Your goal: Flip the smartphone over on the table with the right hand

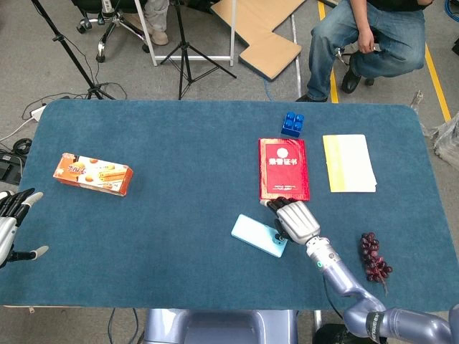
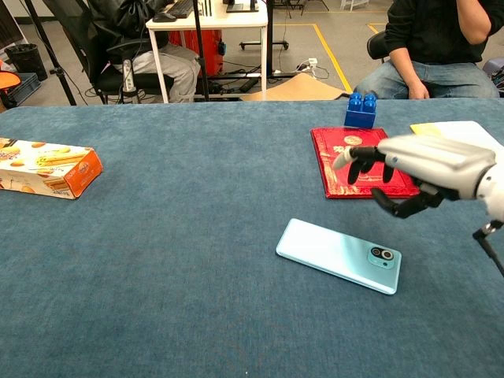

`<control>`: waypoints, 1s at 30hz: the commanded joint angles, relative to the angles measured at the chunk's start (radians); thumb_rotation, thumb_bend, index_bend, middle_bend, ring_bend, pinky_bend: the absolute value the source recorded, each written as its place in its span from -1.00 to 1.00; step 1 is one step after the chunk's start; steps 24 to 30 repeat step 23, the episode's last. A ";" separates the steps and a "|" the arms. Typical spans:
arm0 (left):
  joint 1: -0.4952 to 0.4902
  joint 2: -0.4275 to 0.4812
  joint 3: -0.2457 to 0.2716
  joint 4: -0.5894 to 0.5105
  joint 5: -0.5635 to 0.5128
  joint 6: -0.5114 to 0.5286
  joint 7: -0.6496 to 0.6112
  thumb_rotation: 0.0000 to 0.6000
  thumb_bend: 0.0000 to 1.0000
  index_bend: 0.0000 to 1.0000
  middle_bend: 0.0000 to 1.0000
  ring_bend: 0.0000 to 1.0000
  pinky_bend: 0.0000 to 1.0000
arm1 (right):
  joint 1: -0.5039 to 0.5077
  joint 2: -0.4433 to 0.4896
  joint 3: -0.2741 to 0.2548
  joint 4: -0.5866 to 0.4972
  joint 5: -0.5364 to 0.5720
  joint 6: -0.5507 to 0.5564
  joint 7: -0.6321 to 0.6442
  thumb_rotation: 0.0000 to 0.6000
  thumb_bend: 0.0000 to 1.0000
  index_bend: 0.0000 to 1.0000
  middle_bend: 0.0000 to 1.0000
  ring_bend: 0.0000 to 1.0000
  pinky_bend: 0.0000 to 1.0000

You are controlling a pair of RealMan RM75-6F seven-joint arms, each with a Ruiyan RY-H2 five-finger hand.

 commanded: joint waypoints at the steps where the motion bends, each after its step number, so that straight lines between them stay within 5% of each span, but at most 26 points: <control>1: 0.002 0.000 0.001 0.001 0.003 0.004 -0.001 1.00 -1.00 -1.00 -1.00 -1.00 -1.00 | -0.037 0.079 -0.023 -0.060 -0.101 0.112 0.000 1.00 0.14 -0.59 -0.50 -0.65 -0.51; 6: 0.007 -0.005 0.003 0.003 0.019 0.021 0.007 1.00 -1.00 -1.00 -1.00 -1.00 -1.00 | -0.098 0.160 -0.041 -0.125 -0.145 0.221 -0.001 1.00 -0.09 -0.68 -0.70 -0.91 -0.93; 10: 0.018 -0.027 -0.005 0.022 0.045 0.071 0.014 1.00 -1.00 -1.00 -1.00 -1.00 -1.00 | -0.173 0.213 -0.059 -0.149 -0.166 0.331 -0.013 1.00 -0.81 -0.82 -0.91 -1.00 -1.00; 12: 0.025 -0.041 -0.008 0.034 0.061 0.100 0.011 1.00 -1.00 -1.00 -1.00 -1.00 -1.00 | -0.221 0.245 -0.072 -0.168 -0.156 0.382 -0.027 1.00 -0.99 -0.88 -0.97 -1.00 -1.00; 23: 0.044 -0.071 -0.001 0.059 0.117 0.162 0.019 1.00 -1.00 -1.00 -1.00 -1.00 -1.00 | -0.390 0.322 -0.124 -0.207 -0.154 0.556 -0.043 1.00 -1.00 -0.94 -1.00 -1.00 -1.00; 30: 0.044 -0.071 -0.001 0.059 0.117 0.162 0.019 1.00 -1.00 -1.00 -1.00 -1.00 -1.00 | -0.390 0.322 -0.124 -0.207 -0.154 0.556 -0.043 1.00 -1.00 -0.94 -1.00 -1.00 -1.00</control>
